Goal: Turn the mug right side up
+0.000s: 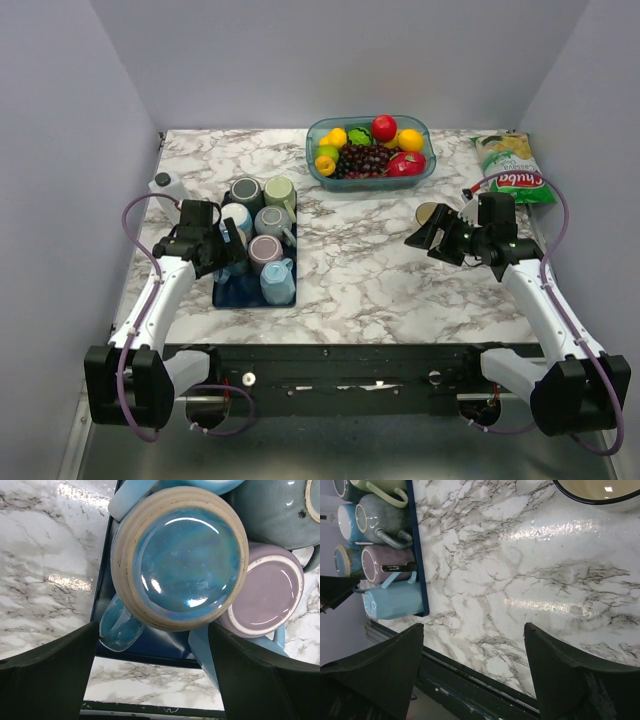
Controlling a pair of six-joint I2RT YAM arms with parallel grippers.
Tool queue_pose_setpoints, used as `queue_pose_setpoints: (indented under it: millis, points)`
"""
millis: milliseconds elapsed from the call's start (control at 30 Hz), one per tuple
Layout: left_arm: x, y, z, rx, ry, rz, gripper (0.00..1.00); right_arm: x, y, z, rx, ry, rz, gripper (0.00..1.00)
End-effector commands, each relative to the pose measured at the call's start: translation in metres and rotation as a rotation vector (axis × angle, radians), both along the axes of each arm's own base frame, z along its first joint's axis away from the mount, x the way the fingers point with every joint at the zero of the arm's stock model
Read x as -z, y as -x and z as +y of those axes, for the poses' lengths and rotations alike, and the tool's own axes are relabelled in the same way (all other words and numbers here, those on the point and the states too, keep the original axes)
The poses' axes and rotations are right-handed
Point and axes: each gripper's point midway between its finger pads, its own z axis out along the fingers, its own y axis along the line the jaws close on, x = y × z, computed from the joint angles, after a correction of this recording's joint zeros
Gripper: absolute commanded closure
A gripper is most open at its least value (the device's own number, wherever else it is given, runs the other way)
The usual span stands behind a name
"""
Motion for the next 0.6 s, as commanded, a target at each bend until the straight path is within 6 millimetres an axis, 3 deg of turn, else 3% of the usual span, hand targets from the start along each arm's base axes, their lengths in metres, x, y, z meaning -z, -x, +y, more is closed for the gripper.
queue_pose_setpoints:
  millis: [0, 33, 333, 567]
  points:
    - [0.0, 0.002, -0.012, 0.028, 0.055, -0.023, 0.07, -0.006, 0.0, 0.003, -0.006, -0.016, -0.019, 0.13]
    - [0.0, 0.003, -0.013, 0.027, 0.06, -0.025, 0.14, -0.006, 0.0, 0.003, -0.004, -0.017, -0.02, 0.13]
    - [0.002, 0.005, -0.011, -0.005, -0.001, -0.008, 0.41, 0.002, 0.003, 0.004, -0.008, -0.021, 0.005, 0.14]
    - [0.014, 0.004, -0.015, 0.002, -0.056, 0.021, 0.46, 0.005, 0.005, 0.003, -0.007, -0.017, 0.01, 0.14]
